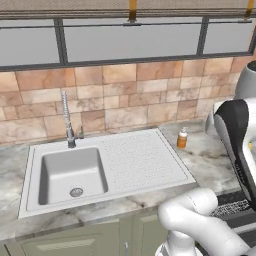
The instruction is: Locate and retrieve the soap dispenser and sponge from the cabinet. Place them next to the sink.
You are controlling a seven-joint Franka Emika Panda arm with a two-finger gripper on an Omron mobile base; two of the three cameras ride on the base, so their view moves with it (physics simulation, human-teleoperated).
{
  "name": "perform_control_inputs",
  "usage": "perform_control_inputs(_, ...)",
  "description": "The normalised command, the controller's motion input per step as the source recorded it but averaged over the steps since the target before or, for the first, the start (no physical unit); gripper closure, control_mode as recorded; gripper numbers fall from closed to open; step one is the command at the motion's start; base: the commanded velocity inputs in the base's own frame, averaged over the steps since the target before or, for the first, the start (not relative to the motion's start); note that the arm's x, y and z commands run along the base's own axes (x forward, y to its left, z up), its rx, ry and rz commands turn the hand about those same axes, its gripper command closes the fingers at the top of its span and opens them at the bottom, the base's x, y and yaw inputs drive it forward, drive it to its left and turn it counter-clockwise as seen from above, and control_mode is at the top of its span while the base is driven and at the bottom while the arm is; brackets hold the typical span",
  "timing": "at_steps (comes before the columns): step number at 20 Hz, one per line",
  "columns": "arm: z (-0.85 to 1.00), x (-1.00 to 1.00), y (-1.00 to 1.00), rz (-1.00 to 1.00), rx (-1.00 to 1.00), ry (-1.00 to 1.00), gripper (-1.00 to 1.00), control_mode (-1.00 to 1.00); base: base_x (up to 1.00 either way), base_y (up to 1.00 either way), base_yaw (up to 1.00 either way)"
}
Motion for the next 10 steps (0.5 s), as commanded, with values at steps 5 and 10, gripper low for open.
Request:
perform_control_inputs(5,-0.56,0.56,-0.28,0.09,0.05,0.07,1.0,-1.0,0.0,0.0,0.0)
perform_control_inputs(10,-0.32,0.5,-0.23,0.16,0.11,0.02,1.0,-1.0,0.0,0.0,0.0)
